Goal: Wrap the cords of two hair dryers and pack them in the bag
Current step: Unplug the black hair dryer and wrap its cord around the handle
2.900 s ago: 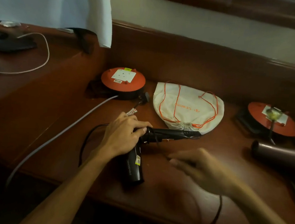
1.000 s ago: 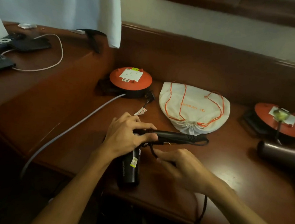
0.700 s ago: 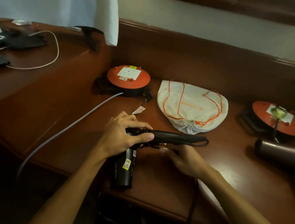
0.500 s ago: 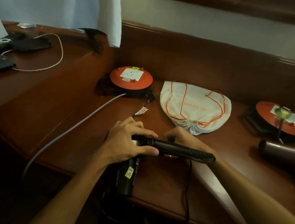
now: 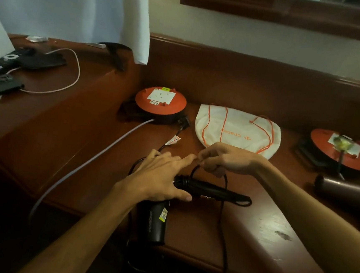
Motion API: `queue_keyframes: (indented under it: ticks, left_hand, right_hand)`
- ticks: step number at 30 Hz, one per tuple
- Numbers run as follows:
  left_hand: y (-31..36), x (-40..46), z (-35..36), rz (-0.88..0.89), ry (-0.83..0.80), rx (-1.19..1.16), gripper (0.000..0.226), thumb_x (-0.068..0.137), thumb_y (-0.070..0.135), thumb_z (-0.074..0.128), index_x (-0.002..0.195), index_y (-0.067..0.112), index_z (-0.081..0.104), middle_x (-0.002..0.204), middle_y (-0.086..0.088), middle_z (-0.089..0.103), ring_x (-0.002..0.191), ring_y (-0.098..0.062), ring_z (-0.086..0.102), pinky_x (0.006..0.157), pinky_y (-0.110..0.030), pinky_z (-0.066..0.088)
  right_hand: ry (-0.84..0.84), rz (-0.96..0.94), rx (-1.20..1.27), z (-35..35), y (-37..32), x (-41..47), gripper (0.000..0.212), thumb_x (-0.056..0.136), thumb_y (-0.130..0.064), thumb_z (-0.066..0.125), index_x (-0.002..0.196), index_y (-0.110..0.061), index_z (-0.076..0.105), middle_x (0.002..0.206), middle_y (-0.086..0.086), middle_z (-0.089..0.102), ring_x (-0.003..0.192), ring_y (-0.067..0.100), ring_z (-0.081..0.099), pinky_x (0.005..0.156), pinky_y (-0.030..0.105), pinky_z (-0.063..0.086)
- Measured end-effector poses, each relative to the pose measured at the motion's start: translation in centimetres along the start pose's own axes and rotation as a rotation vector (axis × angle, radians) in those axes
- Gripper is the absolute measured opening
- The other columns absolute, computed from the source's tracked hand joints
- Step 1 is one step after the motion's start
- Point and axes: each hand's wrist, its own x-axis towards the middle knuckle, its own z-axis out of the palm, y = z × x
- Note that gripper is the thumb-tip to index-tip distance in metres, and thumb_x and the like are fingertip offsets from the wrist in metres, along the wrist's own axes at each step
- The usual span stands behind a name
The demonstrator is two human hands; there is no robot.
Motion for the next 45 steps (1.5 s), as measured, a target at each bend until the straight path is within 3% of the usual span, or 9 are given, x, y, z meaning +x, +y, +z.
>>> queue_keyframes:
  ticks: [2,10,14,20,24,26,35,40,45]
  left_hand:
    - [0.3,0.1,0.0,-0.036,0.017,-0.035,0.094,0.073,0.077,0.065,0.150,0.036,0.029,0.129,0.010,0.057,0.121,-0.015,0.048,0.103,-0.037,0.030]
    - [0.4,-0.4,-0.7,-0.091,0.038,-0.140,0.037,0.074,0.073,0.069,0.100,0.055,0.051,0.084,0.016,0.039,0.092,-0.010,0.040,0.087,-0.033,0.029]
    - [-0.1,-0.6,0.2,-0.065,0.106,-0.150,0.070,0.071,0.082,0.061,0.134,0.051,0.054,0.086,0.016,0.045,0.091,-0.006,0.040,0.088,-0.034,0.032]
    - [-0.3,-1.0,0.5,-0.094,0.172,-0.210,0.071,0.068,0.080,0.066,0.132,0.050,0.058,0.089,0.021,0.048,0.091,-0.002,0.040,0.084,-0.031,0.030]
    - [-0.4,-1.0,0.5,-0.093,0.183,-0.295,0.061,0.067,0.077,0.071,0.123,0.056,0.062,0.088,0.019,0.051,0.085,0.002,0.039,0.076,-0.028,0.028]
    - [-0.5,-0.9,0.5,-0.109,0.208,-0.305,0.057,0.067,0.077,0.070,0.120,0.056,0.063,0.087,0.020,0.052,0.086,0.000,0.041,0.076,-0.031,0.031]
    - [-0.9,0.0,-0.2,-0.143,0.204,-0.399,0.059,0.058,0.073,0.079,0.113,0.056,0.068,0.087,0.020,0.056,0.092,-0.004,0.047,0.071,-0.030,0.034]
    - [-0.3,0.0,-0.6,-0.089,0.110,-0.338,0.057,0.057,0.083,0.071,0.109,0.059,0.067,0.086,0.019,0.054,0.093,0.003,0.046,0.076,-0.027,0.036]
    - [-1.3,-0.7,0.1,-0.035,0.209,-0.462,0.049,0.062,0.082,0.071,0.105,0.058,0.070,0.086,0.018,0.057,0.093,-0.001,0.052,0.080,-0.031,0.043]
  right_hand:
    - [0.025,-0.017,-0.052,0.1,-0.4,-0.2,0.015,0.097,0.001,0.054,0.101,0.012,0.063,0.068,0.010,0.047,0.056,0.017,0.038,0.051,0.027,0.033]
    - [0.061,-0.065,-0.392,1.7,-3.1,-1.0,0.010,0.097,-0.015,0.065,0.096,-0.009,0.073,0.065,0.003,0.070,0.054,0.021,0.065,0.052,0.026,0.050]
    - [0.204,-0.083,-0.420,0.5,-3.3,-2.5,0.021,0.092,-0.027,0.073,0.083,-0.009,0.072,0.064,0.009,0.071,0.055,0.028,0.068,0.052,0.026,0.051]
    - [0.313,-0.116,-0.153,0.1,-0.9,-6.1,0.023,0.094,-0.028,0.070,0.080,-0.010,0.073,0.065,0.014,0.065,0.054,0.035,0.057,0.055,0.036,0.048]
    - [0.344,-0.176,-0.372,3.0,-2.1,-9.0,0.019,0.097,-0.030,0.062,0.085,-0.040,0.072,0.074,-0.002,0.067,0.059,0.022,0.058,0.051,0.029,0.043]
    - [0.347,-0.163,-0.491,3.9,-2.4,-10.3,0.025,0.097,-0.027,0.062,0.107,-0.048,0.070,0.077,-0.012,0.067,0.060,0.019,0.058,0.049,0.032,0.044]
    - [0.315,-0.234,-0.301,7.9,2.8,-7.6,0.033,0.098,-0.019,0.064,0.125,-0.034,0.071,0.080,0.000,0.064,0.070,0.016,0.059,0.060,0.030,0.046]
    - [0.491,-0.325,-0.419,11.3,6.8,-5.1,0.034,0.097,-0.012,0.063,0.127,-0.025,0.071,0.124,-0.015,0.071,0.114,0.000,0.064,0.092,0.025,0.053]
    - [0.691,-0.359,-0.508,10.8,8.6,-4.3,0.025,0.093,-0.010,0.066,0.113,-0.019,0.077,0.118,-0.012,0.072,0.109,0.001,0.065,0.093,0.015,0.051]
